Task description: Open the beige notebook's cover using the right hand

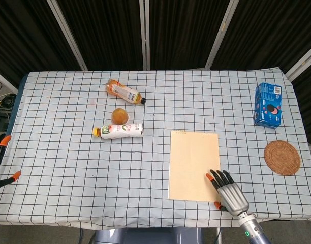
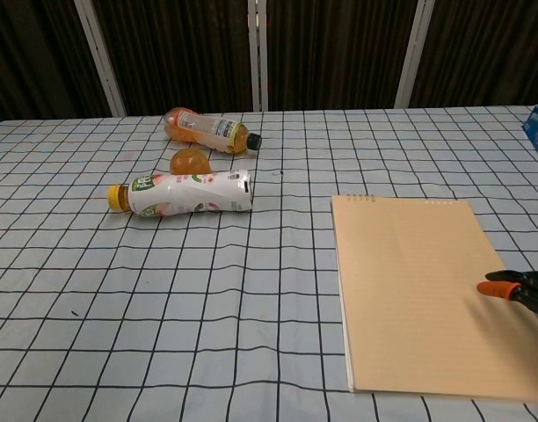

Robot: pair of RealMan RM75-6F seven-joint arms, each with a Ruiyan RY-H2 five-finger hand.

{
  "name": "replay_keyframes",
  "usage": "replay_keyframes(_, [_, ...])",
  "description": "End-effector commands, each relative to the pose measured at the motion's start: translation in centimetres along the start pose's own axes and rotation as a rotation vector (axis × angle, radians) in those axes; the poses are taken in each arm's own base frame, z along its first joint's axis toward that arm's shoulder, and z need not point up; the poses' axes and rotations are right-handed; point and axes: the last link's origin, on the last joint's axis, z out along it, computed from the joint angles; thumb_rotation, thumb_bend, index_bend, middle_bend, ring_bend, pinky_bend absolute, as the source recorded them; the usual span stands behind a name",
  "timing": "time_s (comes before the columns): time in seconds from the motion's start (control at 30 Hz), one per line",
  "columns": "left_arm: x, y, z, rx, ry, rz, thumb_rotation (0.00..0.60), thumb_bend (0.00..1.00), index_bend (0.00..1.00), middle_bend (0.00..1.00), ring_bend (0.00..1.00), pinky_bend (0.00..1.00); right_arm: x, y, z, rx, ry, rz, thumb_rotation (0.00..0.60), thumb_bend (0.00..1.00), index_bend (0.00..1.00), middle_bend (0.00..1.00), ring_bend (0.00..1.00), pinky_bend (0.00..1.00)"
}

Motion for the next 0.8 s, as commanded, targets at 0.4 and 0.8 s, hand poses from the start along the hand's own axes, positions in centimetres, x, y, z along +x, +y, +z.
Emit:
replay_keyframes(0.4, [0.0,0.0,0.0,0.0,-0.003,-0.001,0.6,0.18,0.0,0.0,0.0,0.0,-0.3,0.2,0.3,-0.014,-0.02,-0.005,0.6,0.21,0.03,0.0,0.0,0.0])
replay_keyframes(0.8, [0.3,0.0,0.0,-0.001,0.014,-0.014,0.6,0.18,0.0,0.0,0.0,0.0,-0.7,0.0,2.2,-0.024,-0.026,0.023,0.6,0.5,0.03,0.0,0.0,0.0])
